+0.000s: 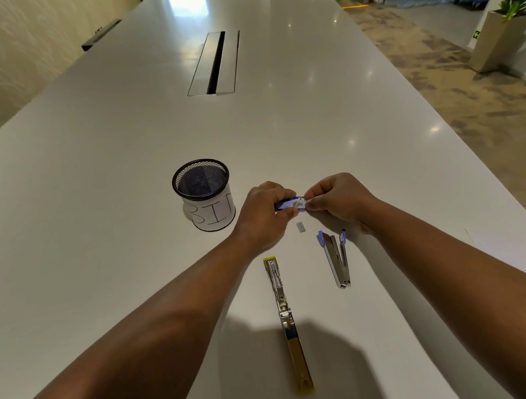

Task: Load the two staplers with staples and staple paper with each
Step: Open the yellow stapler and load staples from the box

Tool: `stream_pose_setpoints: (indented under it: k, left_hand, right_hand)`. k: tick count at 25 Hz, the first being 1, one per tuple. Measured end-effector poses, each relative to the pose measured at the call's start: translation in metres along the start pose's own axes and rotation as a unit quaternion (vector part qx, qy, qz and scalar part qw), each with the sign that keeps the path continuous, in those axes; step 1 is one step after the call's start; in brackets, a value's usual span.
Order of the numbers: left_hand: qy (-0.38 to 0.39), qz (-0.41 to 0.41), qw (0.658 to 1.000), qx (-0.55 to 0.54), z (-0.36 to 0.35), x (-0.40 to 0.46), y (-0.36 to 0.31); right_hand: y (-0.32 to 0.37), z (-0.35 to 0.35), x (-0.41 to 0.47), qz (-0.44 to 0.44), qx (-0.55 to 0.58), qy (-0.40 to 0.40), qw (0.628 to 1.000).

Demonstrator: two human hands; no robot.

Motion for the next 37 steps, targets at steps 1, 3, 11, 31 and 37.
stream_pose_setpoints:
  k: [1, 3, 11, 31, 37]
  left_hand:
    - [0.0, 0.0, 1.0, -0.002, 0.0, 0.0, 0.0]
    - [-0.004, 0.0, 1.0, -0.007, 0.001, -0.001, -0.001]
    - [-0.026, 0.017, 0.999, -0.019, 0.002, -0.008, -0.006]
    - [-0.024, 0.164, 0.907, -0.387, 0.033, -0.086, -0.042]
    - [-0.057, 0.213, 0.883, -0.415, 0.039, -0.11, -0.034]
  right_hand:
    - [-0.001, 0.0, -0.001, 0.001, 0.004, -0.001, 1.0]
    - [-0.001, 0.0, -0.003, 0.009, 0.015, -0.001, 1.0]
    - [0.007, 0.001, -0.02, 0.079, -0.068, 0.121, 0.987]
    - [0.036, -0.022, -0.106, 0.273, -0.113, -0.079, 0.952]
    - [0.022, -0.051, -0.157, 0.207, 0.007, -0.121, 0.971]
Point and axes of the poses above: each hand's wrist, its own x-axis towards the middle knuckle, its own z-axis out of the back of the hand, y = z × x, the point moved 3 cm from there along x, towards the middle knuckle, and after that the axes turned 13 degrees about -x, right-handed, at the moved point
